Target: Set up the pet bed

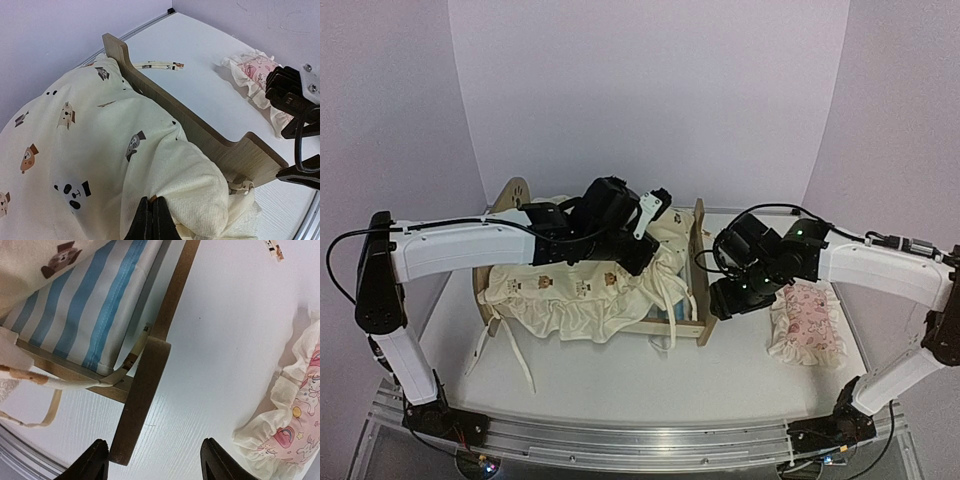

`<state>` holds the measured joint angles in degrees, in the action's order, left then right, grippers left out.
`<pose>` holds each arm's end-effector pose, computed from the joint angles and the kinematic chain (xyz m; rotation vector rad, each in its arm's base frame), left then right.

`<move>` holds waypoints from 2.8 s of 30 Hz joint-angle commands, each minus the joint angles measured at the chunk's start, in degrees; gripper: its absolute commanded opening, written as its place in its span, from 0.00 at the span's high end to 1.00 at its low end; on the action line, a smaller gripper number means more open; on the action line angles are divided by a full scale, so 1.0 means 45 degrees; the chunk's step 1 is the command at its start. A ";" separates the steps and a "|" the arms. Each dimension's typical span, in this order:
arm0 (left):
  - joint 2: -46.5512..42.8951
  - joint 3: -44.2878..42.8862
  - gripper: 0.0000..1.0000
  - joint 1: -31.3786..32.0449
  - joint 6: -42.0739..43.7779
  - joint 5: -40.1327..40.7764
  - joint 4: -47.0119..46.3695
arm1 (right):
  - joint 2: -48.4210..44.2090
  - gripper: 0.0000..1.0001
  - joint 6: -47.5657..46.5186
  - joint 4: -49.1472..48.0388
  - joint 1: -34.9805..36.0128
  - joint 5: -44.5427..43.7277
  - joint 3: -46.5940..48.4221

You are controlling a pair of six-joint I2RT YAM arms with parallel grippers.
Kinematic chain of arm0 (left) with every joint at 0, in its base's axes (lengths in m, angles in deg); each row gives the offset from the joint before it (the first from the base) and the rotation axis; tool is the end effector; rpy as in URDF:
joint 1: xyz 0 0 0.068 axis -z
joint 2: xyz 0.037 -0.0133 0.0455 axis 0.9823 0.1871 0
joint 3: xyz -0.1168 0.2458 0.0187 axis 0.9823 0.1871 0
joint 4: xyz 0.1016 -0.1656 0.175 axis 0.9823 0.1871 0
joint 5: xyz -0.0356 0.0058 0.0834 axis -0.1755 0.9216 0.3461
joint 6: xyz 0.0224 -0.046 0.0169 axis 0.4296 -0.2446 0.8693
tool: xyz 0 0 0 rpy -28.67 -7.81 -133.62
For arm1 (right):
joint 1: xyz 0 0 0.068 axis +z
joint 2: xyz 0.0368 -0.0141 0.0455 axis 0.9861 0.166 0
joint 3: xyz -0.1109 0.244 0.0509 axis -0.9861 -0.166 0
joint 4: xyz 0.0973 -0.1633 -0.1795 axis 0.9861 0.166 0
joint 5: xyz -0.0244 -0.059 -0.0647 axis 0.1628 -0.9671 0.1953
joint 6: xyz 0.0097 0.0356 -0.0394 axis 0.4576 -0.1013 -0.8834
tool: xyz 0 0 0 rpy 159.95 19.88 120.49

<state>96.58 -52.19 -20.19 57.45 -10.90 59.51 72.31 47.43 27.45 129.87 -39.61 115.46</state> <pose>0.2175 -0.3489 0.3098 0.9248 1.9775 -0.4116 0.1957 0.2155 0.2691 -0.4680 2.5806 0.1293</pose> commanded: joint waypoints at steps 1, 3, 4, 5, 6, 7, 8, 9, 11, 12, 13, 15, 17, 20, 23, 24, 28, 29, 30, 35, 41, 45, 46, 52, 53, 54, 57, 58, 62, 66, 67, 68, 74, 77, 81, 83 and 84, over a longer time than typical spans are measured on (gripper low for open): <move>0.0056 -0.0670 1.00 -0.0089 -0.0048 -0.0048 -0.0429 | 0.0291 0.39 0.0395 -0.1119 0.0006 -0.0219 -0.0136; 0.0063 -0.0660 1.00 -0.0089 -0.0061 -0.0065 -0.0426 | 0.0444 0.40 0.0412 -0.1555 0.0002 -0.0166 -0.0220; 0.0061 -0.0657 1.00 -0.0089 -0.0066 -0.0076 -0.0416 | 0.0548 0.41 0.0426 -0.1785 0.0008 -0.0111 -0.0252; 0.0057 -0.0660 1.00 -0.0089 -0.0067 -0.0085 -0.0412 | 0.0673 0.43 0.0437 -0.1958 0.0021 -0.0076 -0.0253; 0.0056 -0.0667 1.00 -0.0089 -0.0069 -0.0088 -0.0414 | 0.0803 0.44 0.0437 -0.2063 0.0041 -0.0076 -0.0236; 0.0056 -0.0664 1.00 -0.0089 -0.0069 -0.0099 -0.0388 | 0.0926 0.46 0.0434 -0.2110 0.0058 -0.0137 -0.0194; 0.0058 -0.0667 1.00 -0.0089 -0.0069 -0.0103 -0.0378 | 0.1006 0.48 0.0439 -0.2116 0.0062 -0.0229 -0.0164; 0.0063 -0.0670 1.00 -0.0088 -0.0073 -0.0103 -0.0372 | 0.1107 0.51 0.0451 -0.2118 0.0091 -0.0303 -0.0146; 0.0074 -0.0658 1.00 -0.0087 -0.0071 -0.0110 -0.0349 | 0.1215 0.62 0.0498 -0.2121 0.0149 -0.0480 -0.0162; 0.0075 -0.0667 1.00 -0.0083 -0.0070 -0.0116 -0.0342 | 0.1223 0.69 0.0543 -0.2113 0.0178 -0.0581 -0.0187; 0.0075 -0.0671 1.00 -0.0089 -0.0069 -0.0115 -0.0331 | 0.1227 0.74 0.0579 -0.2105 0.0223 -0.0662 -0.0210; 0.0075 -0.0656 1.00 -0.0089 -0.0069 -0.0120 -0.0343 | 0.1208 0.85 0.0627 -0.2099 0.0356 -0.0843 -0.0239; 0.0075 -0.0632 1.00 -0.0088 -0.0080 -0.0180 -0.0360 | 0.1224 0.97 0.0669 -0.2082 0.0516 -0.1168 -0.0164; 0.0076 -0.0632 1.00 -0.0089 -0.0154 -0.0290 -0.0375 | 0.1177 1.00 0.0742 -0.1852 0.0815 -0.1736 0.0184; 0.0126 -0.0661 1.00 -0.0089 -0.0257 -0.0454 -0.0387 | 0.1114 1.00 0.0780 -0.1369 0.1212 -0.2465 0.0696; 0.0147 -0.0679 0.99 -0.0089 -0.0300 -0.0495 -0.0395 | 0.1097 1.00 0.0801 -0.1227 0.1347 -0.2690 0.0948; 0.0337 -0.0875 0.95 -0.0089 -0.0520 -0.0807 -0.0323 | 0.1060 1.00 0.0871 -0.0749 0.1824 -0.3846 0.1647; 0.0396 -0.0942 0.94 -0.0089 -0.0563 -0.0874 -0.0265 | 0.1068 1.00 0.0886 -0.0652 0.1891 -0.4098 0.1812; 0.0428 -0.1002 0.92 -0.0089 -0.0607 -0.0923 -0.0191 | 0.1087 1.00 0.0877 -0.0590 0.1906 -0.4289 0.1994; 0.0398 -0.1008 0.82 -0.0089 -0.0787 -0.1062 0.0107 | 0.1169 1.00 0.0796 -0.0363 0.1973 -0.4902 0.2607; 0.0055 -0.1173 0.56 -0.0042 -0.1181 -0.1160 0.0590 | 0.1265 1.00 0.0733 -0.0276 0.2003 -0.5345 0.3020; -0.0465 -0.1289 0.28 0.0220 -0.1446 -0.0964 0.1055 | 0.1286 1.00 0.0755 -0.0184 0.1998 -0.5592 0.3232; -0.0607 -0.1330 0.25 0.0363 -0.1489 -0.0817 0.1222 | 0.1297 1.00 0.0777 -0.0150 0.2003 -0.5631 0.3319; -0.1705 -0.0952 0.20 0.1454 -0.1876 0.0137 0.1940 | 0.1441 1.00 0.0937 0.0203 0.2012 -0.5981 0.3783; -0.1922 -0.0684 0.18 0.1574 -0.2017 0.0136 0.1981 | 0.1439 1.00 0.0970 0.0241 0.2014 -0.6054 0.3815; -0.2156 -0.0436 0.15 0.1677 -0.2183 0.0107 0.1999 | 0.1432 1.00 0.1003 0.0273 0.2011 -0.6110 0.3848; -0.2902 0.0223 0.12 0.1939 -0.2539 -0.0154 0.1979 | 0.1391 1.00 0.1061 0.0317 0.2021 -0.6303 0.3850; -0.3100 0.0468 0.11 0.2028 -0.2584 -0.0248 0.1964 | 0.1385 1.00 0.1083 0.0332 0.2018 -0.6385 0.3849; -0.3776 0.1495 0.17 0.2557 -0.2568 -0.1193 0.1551 | 0.1391 1.00 0.1183 0.0372 0.2011 -0.6488 0.3927; -0.3941 0.3281 0.20 0.3642 -0.2137 -0.1710 0.0321 | 0.1440 1.00 0.1290 0.0450 0.2009 -0.6545 0.4057; -0.3917 0.3760 0.20 0.3990 -0.1961 -0.1613 -0.0210 | 0.1454 1.00 0.1307 0.0474 0.2012 -0.6556 0.4118; -0.3870 0.4135 0.20 0.4234 -0.1896 -0.1523 -0.0727 | 0.1471 1.00 0.1350 0.0506 0.2017 -0.6568 0.4152; -0.3312 0.6819 0.22 0.4913 -0.1631 -0.0459 -0.5417 | 0.1594 1.00 0.1662 0.0870 0.2021 -0.6599 0.4517; -0.2740 0.8004 0.22 0.4936 -0.1474 0.0405 -0.7840 | 0.1582 1.00 0.1856 0.1010 0.2020 -0.6558 0.4589; -0.1133 0.8416 0.22 0.4937 -0.1169 0.1125 -1.0269 | 0.1518 1.00 0.2101 0.1146 0.2010 -0.6405 0.4589; -0.0178 0.7908 0.24 0.4910 -0.1205 0.1436 -1.0572 | 0.1427 1.00 0.2172 0.1165 0.2022 -0.6272 0.4586; 0.0275 0.7624 0.25 0.4898 -0.1291 0.1671 -1.0599 | 0.1381 1.00 0.2200 0.1166 0.2019 -0.6179 0.4565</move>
<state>91.48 -14.74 2.10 50.74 -8.78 23.65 80.70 56.44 33.56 139.10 -57.14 131.92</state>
